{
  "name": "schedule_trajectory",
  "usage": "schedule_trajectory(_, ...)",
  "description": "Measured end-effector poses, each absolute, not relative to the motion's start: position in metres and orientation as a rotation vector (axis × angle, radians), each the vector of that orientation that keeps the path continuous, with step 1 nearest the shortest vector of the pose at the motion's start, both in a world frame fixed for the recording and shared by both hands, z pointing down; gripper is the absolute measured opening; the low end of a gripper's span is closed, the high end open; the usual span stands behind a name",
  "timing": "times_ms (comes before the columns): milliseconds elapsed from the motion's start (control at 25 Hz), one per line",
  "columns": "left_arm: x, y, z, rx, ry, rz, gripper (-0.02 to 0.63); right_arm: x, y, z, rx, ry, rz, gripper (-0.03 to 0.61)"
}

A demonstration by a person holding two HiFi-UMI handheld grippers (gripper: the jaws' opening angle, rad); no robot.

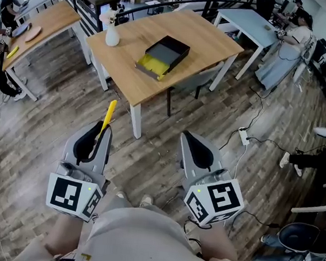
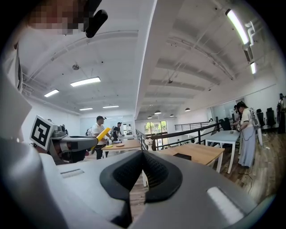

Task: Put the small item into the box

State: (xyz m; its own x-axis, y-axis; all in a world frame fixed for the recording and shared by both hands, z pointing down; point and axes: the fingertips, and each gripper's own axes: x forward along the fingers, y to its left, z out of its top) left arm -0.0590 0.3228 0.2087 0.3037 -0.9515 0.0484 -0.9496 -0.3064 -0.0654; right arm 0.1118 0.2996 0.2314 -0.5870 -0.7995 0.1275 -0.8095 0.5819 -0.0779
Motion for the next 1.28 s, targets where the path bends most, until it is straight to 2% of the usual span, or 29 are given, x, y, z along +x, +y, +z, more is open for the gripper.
schedule_trajectory(600,-0.026,0.323,0.208,-2.491,1.836,-0.096,0.049,0.145,0.305,0.229,1.342,-2.761,0.152,-0.002)
schedule_trajectory(1280,-0.033,0.272,0.224,-2.514,1.809,-0.068,0.049,0.121,0.258,0.247,1.288,-2.768,0.134,-0.002)
